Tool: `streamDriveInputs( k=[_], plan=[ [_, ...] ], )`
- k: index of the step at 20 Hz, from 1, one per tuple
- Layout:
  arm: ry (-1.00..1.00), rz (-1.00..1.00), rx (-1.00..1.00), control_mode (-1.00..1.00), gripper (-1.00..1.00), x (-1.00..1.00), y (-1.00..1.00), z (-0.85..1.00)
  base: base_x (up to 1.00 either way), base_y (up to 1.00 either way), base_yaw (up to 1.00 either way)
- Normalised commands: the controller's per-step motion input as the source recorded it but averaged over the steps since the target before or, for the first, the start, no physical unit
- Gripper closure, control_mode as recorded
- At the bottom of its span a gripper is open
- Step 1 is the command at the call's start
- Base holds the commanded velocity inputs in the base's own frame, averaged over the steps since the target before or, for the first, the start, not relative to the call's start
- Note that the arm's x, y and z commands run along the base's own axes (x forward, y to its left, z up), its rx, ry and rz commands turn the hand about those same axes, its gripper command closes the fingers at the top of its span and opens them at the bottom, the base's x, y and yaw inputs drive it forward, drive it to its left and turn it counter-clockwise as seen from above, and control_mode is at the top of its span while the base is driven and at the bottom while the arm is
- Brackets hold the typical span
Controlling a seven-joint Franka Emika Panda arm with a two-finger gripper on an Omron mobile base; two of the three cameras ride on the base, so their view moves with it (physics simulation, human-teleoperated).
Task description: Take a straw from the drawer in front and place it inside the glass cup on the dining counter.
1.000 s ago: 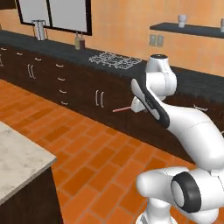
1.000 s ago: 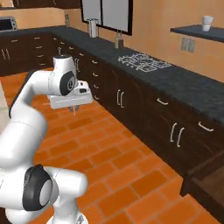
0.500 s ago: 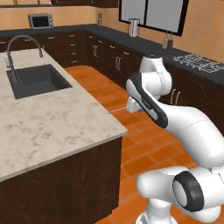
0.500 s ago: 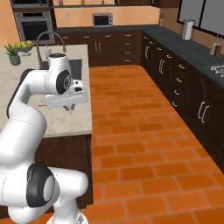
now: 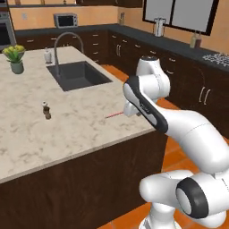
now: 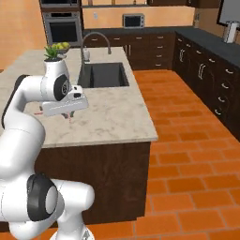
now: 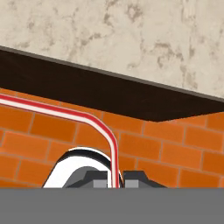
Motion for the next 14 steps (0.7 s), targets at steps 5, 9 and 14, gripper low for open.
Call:
streamDriveInputs(
  k=[5,9,14],
  plan=[
    [0.00,0.00,0.00,1.00,1.00,0.00,0.00,0.00,-0.02,1.00,0.00],
    [0.00,0.00,0.00,1.00,1.00,0.00,0.00,0.00,0.00,1.00,0.00],
    [0.00,0.00,0.00,1.00,1.00,0.00,0.00,0.00,0.00,1.00,-0.10]
  ],
)
